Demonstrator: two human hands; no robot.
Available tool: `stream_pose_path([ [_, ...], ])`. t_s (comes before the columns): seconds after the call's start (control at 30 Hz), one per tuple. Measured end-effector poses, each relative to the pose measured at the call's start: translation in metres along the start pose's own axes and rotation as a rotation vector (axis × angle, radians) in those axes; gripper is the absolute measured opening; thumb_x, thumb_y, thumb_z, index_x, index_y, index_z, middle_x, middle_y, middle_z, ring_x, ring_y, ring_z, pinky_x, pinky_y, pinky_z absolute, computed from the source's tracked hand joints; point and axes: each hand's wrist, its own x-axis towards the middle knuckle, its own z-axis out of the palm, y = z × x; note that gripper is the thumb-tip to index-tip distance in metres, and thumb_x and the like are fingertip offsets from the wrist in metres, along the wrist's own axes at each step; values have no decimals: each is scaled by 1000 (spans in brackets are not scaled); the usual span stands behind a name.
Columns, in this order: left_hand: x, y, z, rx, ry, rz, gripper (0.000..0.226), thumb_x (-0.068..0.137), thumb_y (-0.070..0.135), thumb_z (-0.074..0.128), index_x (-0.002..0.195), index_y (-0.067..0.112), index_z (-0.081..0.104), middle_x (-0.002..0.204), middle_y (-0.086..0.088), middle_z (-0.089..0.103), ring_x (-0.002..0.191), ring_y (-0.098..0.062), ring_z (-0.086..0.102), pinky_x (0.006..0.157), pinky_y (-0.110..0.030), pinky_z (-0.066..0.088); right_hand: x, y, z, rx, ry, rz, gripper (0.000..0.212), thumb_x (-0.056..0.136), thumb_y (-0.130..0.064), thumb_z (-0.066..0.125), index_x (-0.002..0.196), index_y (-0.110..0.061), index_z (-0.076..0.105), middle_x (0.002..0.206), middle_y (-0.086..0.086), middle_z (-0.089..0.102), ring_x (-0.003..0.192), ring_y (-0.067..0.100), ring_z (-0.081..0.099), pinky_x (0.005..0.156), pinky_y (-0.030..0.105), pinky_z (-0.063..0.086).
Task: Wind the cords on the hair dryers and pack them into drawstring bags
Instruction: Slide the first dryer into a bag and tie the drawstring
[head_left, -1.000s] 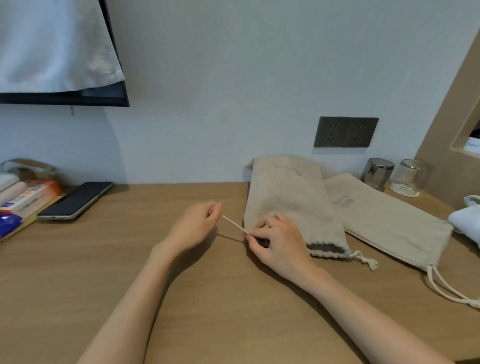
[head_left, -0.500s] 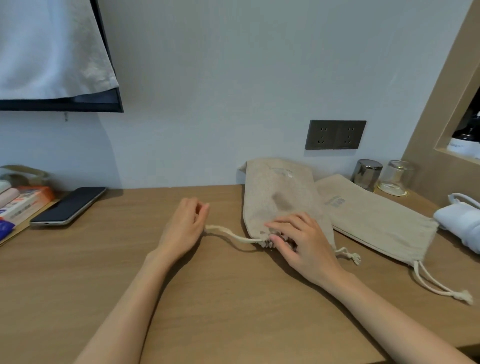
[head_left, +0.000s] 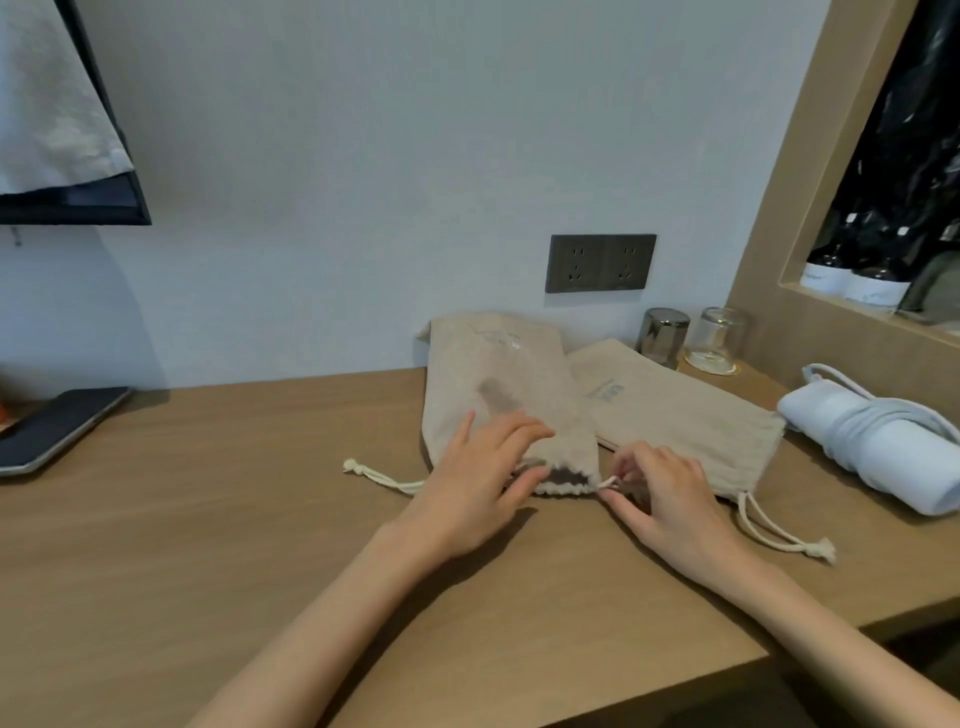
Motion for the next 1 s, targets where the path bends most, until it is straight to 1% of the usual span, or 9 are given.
stream_pose_path([
  [0.1,20,15,17,64,-111,67,45,95,33,51,138,24,42,144,8,40,141,-7,22,118,-50,-1,-1,5,1,37,-12,-16,28,83,-22,70,87,-40,49,77,-27,47,81,4,48,71,29,26],
  [0.2,37,27,31,137,-225,77,41,93,31,52,133,23,46,142,7,42,141,-11,21,116,-54,-3,-1,10,3,102,21,-16,21,82,-19,71,82,-33,55,72,-26,47,74,6,49,68,32,36],
  [0.3,43,28,42,183,-229,87,25,95,38,46,114,23,53,121,5,55,123,-16,43,110,-50,20,-4,17,0,156,25,-11,13,83,-21,71,79,-26,60,71,-22,50,72,8,51,66,33,42],
  [0.37,46,25,46,197,-209,115,24,96,42,42,105,23,55,108,6,60,107,-18,54,94,-43,37,-6,21,-3,148,17,-31,13,84,-19,70,79,-24,59,72,-22,47,72,6,46,64,28,39],
  [0.43,47,21,47,193,-202,132,29,94,42,37,104,23,57,105,5,64,102,-18,57,87,-40,42,-7,25,-6,112,21,-66,15,83,-16,70,78,-22,58,72,-25,41,72,2,38,63,21,32],
  [0.63,31,-7,34,267,-97,220,36,94,42,35,108,28,65,105,11,70,116,-10,57,97,-33,42,-13,34,-11,88,23,-4,15,84,-12,70,77,-18,58,75,-23,42,75,2,37,65,12,31],
  [0.8,10,-33,10,263,-64,212,34,95,39,38,115,27,63,106,17,69,125,-13,51,98,-23,38,-17,39,-17,83,31,7,17,83,-8,70,75,-16,56,76,-12,49,74,5,43,62,18,33],
  [0.87,3,-36,7,243,-44,192,34,95,38,39,117,26,62,104,19,68,126,-12,49,102,-28,40,-17,39,-18,87,42,1,18,82,-6,70,74,-15,56,77,-9,49,74,5,43,62,21,36],
  [1.0,-3,-35,8,175,-55,165,32,96,43,36,114,30,59,129,20,56,131,-7,43,108,-34,38,-20,40,-20,76,23,22,15,84,-10,69,76,-16,58,78,-11,49,75,2,46,63,16,37],
])
